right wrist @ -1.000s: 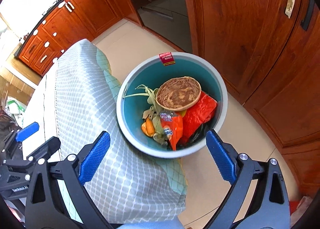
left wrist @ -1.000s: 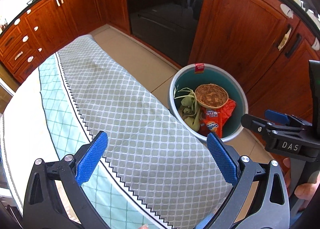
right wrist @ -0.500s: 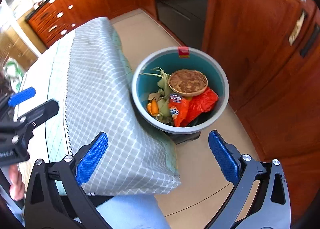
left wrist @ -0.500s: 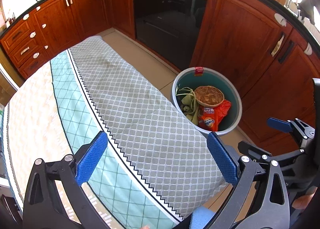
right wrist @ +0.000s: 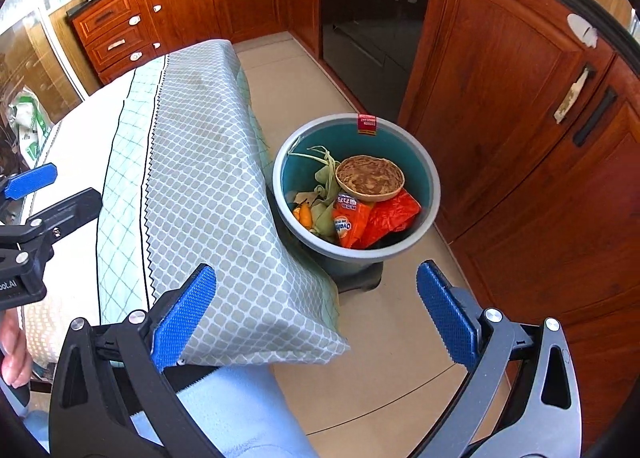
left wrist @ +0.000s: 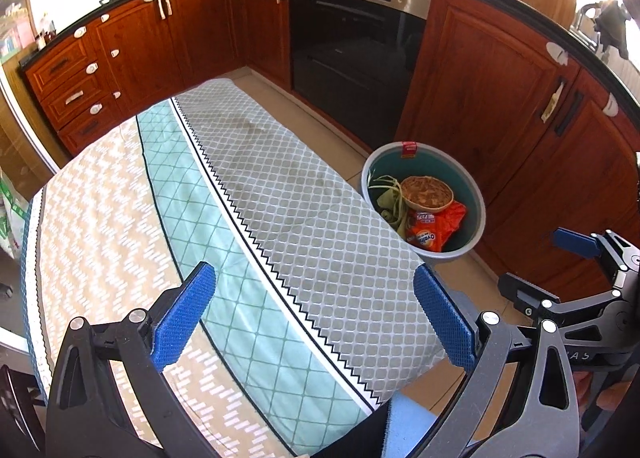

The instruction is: Collect trash

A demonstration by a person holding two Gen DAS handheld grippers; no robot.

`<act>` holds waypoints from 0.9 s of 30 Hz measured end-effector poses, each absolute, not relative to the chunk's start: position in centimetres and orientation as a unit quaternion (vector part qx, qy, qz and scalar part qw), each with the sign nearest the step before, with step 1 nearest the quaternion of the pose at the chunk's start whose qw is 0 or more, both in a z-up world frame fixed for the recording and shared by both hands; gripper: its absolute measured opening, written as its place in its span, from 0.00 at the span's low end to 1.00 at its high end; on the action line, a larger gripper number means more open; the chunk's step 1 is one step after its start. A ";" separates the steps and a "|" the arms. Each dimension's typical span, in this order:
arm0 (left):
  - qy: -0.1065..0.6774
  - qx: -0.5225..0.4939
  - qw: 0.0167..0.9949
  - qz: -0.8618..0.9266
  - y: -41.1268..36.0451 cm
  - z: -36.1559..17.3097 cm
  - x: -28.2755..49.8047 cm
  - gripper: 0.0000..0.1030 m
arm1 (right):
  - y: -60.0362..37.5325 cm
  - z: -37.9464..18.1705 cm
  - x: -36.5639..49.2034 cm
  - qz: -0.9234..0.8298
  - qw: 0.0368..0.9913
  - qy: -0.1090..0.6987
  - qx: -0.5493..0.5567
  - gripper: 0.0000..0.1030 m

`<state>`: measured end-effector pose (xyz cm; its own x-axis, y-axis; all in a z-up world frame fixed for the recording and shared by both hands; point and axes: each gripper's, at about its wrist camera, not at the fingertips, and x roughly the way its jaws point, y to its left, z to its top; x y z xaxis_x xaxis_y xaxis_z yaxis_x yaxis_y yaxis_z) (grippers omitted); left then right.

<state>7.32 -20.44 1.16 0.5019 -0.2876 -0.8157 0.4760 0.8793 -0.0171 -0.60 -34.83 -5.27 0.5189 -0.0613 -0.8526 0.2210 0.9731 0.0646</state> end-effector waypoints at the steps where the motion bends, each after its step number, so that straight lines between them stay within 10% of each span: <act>1: 0.446 0.105 0.861 -0.221 -20.2 1.2 7.0 0.96 | -34.8 -5.3 -0.7 -0.081 0.868 0.484 0.082 0.94; 27: 0.448 0.121 0.864 -0.196 -19.6 0.1 5.0 0.96 | -33.6 -6.6 -1.9 -0.068 0.859 0.502 0.078 0.94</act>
<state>5.00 -19.60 0.14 0.5214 -0.2298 -0.8218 0.4462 0.8943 0.0330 -1.88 -33.62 -6.59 0.4871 -0.0392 -0.8725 0.1952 0.9786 0.0650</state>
